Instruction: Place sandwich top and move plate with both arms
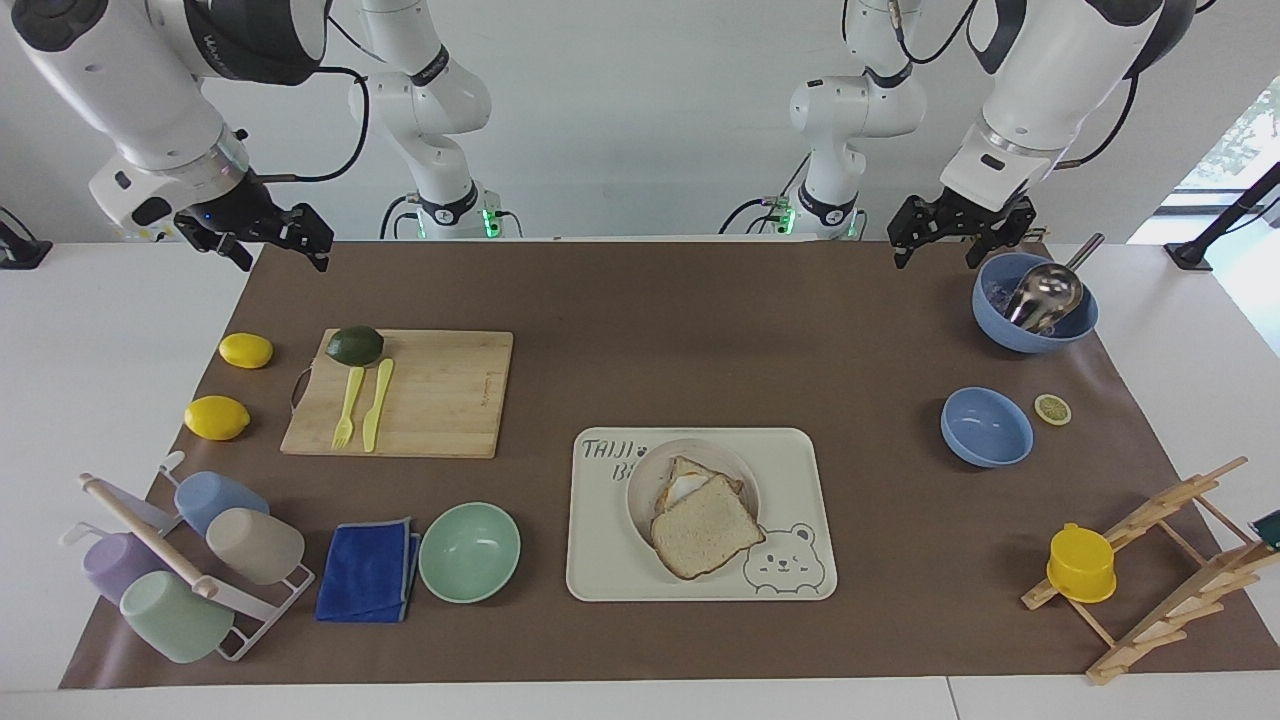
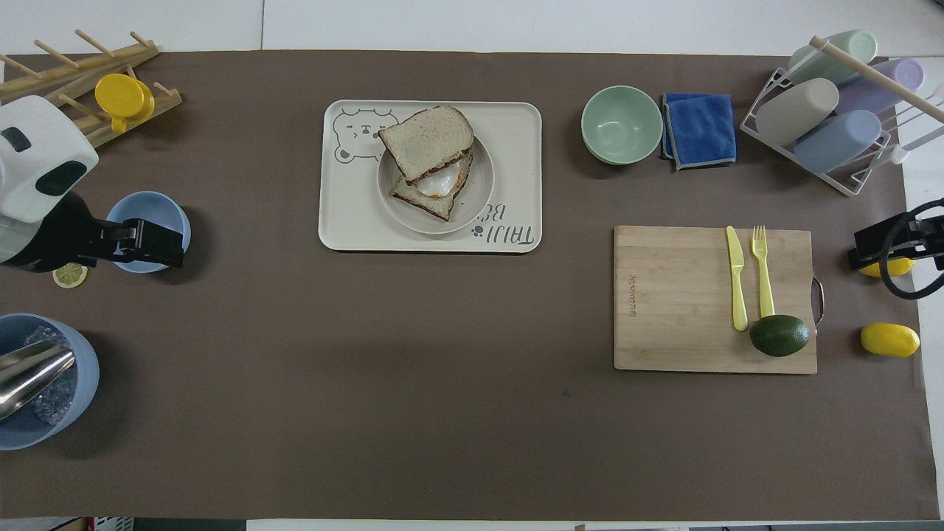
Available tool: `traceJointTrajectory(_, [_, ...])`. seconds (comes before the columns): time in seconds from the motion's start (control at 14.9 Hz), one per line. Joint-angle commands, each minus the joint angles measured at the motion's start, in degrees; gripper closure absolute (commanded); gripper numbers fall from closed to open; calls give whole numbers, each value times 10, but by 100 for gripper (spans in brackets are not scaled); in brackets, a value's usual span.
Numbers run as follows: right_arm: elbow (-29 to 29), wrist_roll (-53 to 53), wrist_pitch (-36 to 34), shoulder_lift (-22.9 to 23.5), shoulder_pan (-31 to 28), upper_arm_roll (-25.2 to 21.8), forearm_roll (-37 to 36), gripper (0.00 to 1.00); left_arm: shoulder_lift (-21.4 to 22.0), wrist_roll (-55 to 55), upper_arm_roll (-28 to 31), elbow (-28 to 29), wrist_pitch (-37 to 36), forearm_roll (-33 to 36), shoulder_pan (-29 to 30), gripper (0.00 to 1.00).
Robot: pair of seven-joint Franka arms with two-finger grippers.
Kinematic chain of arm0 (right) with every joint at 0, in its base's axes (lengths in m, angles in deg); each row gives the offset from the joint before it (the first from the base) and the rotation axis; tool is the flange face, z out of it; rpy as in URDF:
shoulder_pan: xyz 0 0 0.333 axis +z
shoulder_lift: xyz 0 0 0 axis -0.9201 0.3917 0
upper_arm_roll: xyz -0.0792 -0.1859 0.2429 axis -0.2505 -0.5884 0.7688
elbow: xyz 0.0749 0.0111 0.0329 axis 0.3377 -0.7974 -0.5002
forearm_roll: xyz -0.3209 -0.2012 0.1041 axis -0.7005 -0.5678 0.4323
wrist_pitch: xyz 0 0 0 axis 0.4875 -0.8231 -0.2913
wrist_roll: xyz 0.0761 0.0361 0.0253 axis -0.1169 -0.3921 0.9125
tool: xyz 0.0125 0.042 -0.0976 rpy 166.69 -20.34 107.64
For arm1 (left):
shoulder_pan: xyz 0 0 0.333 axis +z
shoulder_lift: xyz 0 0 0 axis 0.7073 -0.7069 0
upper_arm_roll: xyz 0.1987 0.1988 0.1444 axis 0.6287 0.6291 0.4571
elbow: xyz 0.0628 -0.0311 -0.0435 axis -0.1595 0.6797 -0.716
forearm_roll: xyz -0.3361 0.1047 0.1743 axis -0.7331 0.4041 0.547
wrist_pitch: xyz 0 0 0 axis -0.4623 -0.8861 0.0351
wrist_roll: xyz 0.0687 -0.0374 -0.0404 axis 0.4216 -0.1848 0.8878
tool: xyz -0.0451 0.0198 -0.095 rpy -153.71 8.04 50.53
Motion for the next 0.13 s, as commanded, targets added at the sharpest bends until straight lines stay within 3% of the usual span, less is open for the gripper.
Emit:
traceJointTrajectory(0.0, [-11,-10,5,-11,-1,0,13,0,6,5,-6,7,8,-6,11,0])
traceJointTrajectory(0.07, [-11,-10,5,-11,-1,0,13,0,6,6,-6,7,8,-6,11,0])
